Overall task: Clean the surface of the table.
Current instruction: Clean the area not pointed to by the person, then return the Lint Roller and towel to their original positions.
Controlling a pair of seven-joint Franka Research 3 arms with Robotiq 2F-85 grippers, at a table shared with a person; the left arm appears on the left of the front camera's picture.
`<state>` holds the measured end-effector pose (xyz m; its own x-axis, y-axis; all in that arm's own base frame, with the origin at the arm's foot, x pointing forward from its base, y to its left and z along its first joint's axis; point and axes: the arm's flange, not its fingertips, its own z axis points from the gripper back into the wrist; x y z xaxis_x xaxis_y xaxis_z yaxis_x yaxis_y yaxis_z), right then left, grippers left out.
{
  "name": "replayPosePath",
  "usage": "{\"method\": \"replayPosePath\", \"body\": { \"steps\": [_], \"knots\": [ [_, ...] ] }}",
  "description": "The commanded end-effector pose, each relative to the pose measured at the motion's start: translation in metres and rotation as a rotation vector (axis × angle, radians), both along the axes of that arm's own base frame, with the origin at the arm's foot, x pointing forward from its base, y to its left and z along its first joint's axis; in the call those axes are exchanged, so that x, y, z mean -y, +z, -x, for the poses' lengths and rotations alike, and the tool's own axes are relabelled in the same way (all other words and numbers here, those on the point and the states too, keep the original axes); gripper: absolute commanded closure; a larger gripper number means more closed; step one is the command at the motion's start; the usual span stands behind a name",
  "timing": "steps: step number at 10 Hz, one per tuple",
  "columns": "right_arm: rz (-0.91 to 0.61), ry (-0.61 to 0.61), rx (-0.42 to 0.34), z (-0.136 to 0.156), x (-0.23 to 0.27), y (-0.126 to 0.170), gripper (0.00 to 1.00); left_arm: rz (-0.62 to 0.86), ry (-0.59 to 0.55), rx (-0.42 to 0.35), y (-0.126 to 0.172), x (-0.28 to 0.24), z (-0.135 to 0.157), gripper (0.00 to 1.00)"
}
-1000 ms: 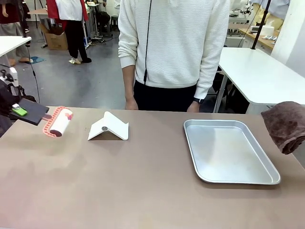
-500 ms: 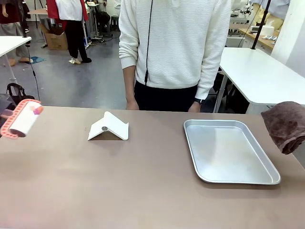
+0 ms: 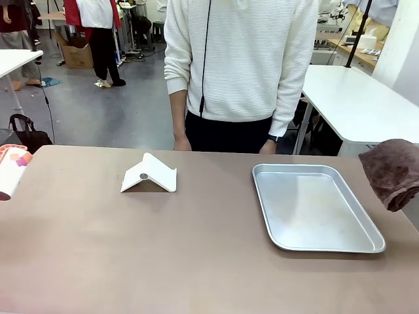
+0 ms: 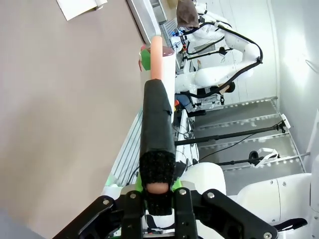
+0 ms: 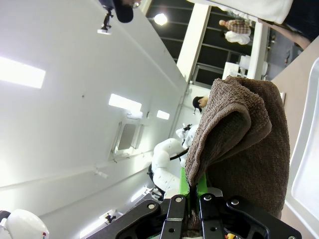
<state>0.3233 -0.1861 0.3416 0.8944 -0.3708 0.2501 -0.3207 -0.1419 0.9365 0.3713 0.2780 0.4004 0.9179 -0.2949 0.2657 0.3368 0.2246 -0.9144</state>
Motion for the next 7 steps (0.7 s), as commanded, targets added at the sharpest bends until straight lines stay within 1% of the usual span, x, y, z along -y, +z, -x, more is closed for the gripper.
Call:
{"method": "replayPosePath", "body": {
  "steps": [1, 7],
  "knots": [
    [0.0, 0.011, -0.014, -0.0001, -0.0011, 0.0065, 0.94, -0.012, -0.017, -0.01, 0.006, 0.0069, -0.0093, 0.8],
    [0.0, 0.011, -0.014, -0.0001, -0.0011, 0.0065, 0.94, -0.012, -0.017, -0.01, 0.006, 0.0069, -0.0093, 0.8]
  ]
}}
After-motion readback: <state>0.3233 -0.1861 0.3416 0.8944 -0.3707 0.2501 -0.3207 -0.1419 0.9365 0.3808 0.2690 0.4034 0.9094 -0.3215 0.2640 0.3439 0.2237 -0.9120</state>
